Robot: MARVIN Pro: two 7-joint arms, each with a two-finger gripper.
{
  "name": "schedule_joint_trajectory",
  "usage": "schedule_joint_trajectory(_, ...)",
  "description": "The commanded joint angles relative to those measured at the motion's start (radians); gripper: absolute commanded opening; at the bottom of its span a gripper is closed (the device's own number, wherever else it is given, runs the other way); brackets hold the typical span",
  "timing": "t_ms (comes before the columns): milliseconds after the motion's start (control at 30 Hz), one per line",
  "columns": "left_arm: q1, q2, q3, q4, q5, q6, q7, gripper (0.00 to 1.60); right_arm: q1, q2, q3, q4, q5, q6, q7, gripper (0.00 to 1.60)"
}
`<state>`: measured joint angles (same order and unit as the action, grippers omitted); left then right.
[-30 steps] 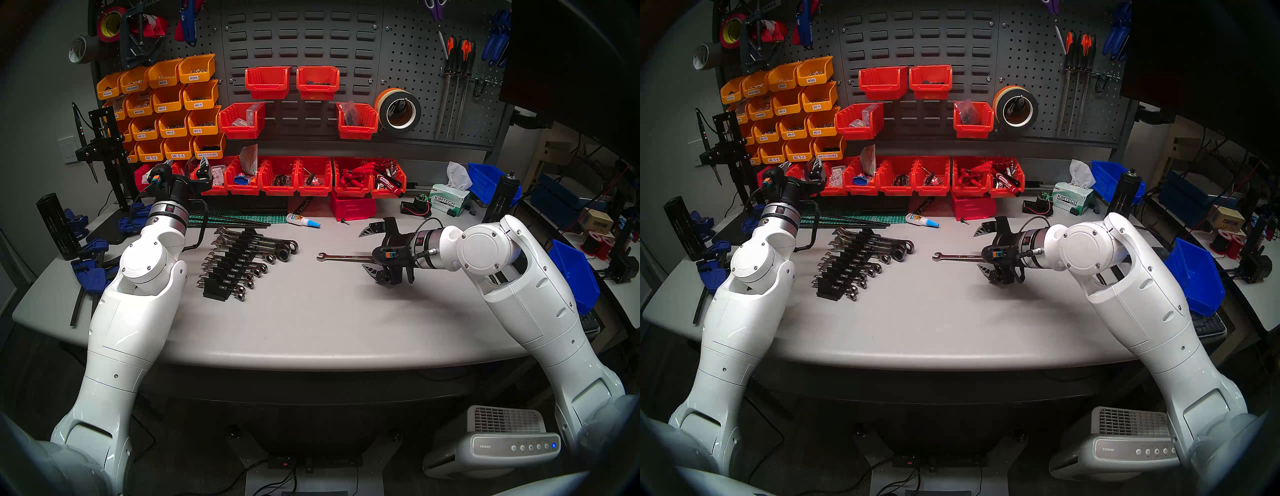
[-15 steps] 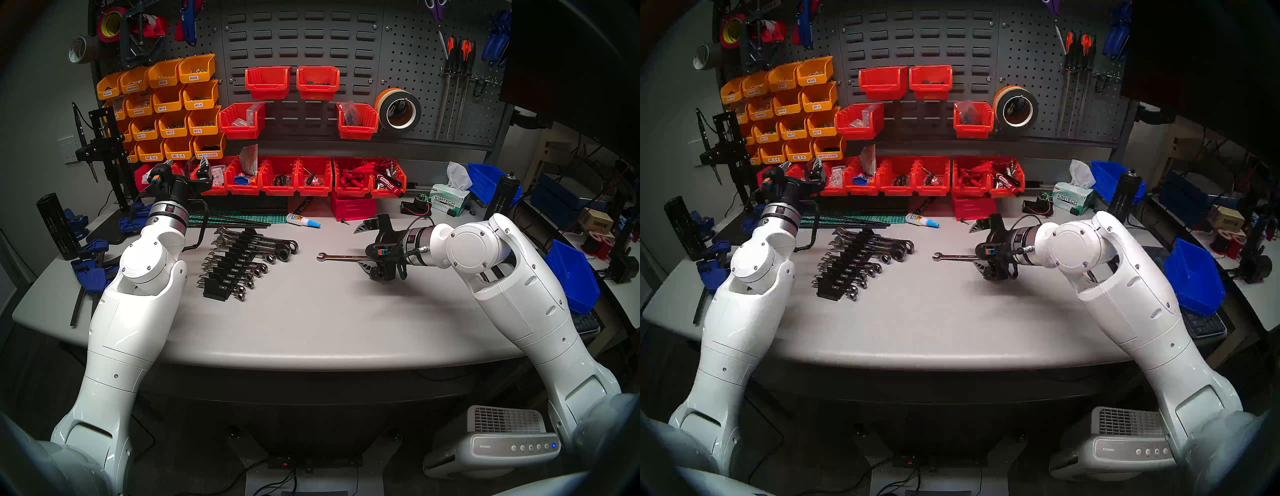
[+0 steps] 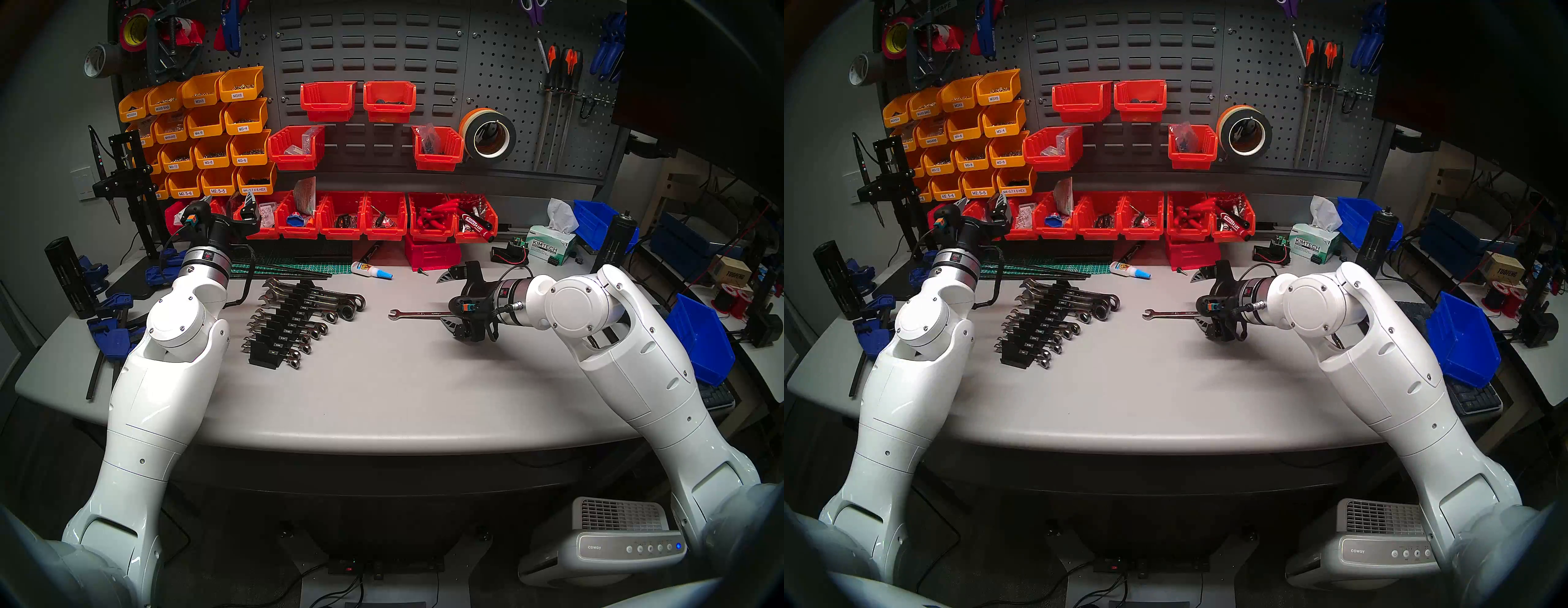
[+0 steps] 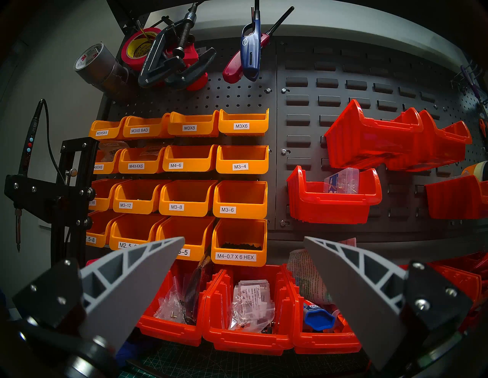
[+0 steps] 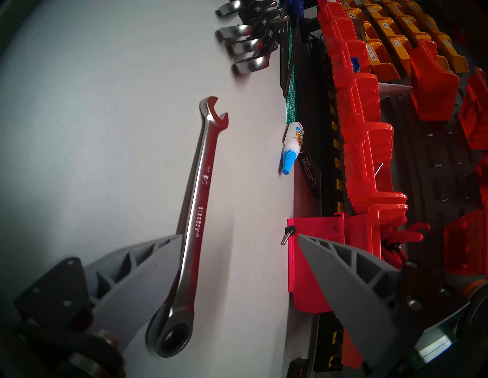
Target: Put the wrenches on the table into the correct slot in the case
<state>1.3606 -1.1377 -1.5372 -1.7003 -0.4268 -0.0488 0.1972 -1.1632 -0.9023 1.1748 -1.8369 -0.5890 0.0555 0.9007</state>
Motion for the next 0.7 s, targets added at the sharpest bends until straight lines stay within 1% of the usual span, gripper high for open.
schedule_joint_trajectory(0,-0.032,0.001,-0.008,-0.028,0.0,-0.011,0.0,1.6,0.006,0.018,0.007,0.018,-0.031,0.017,-0.006,1.6)
schedule_joint_trajectory(333,-0.032,0.001,-0.008,-0.028,0.0,-0.012,0.0,1.6,0.02,0.008,-0.009,0.042,-0.034,0.003,-0.01,1.6)
schedule_joint_trajectory(667,-0.032,0.001,-0.008,-0.028,0.0,-0.011,0.0,1.6,0.046,-0.035,-0.049,0.058,-0.019,-0.028,-0.018,1.6)
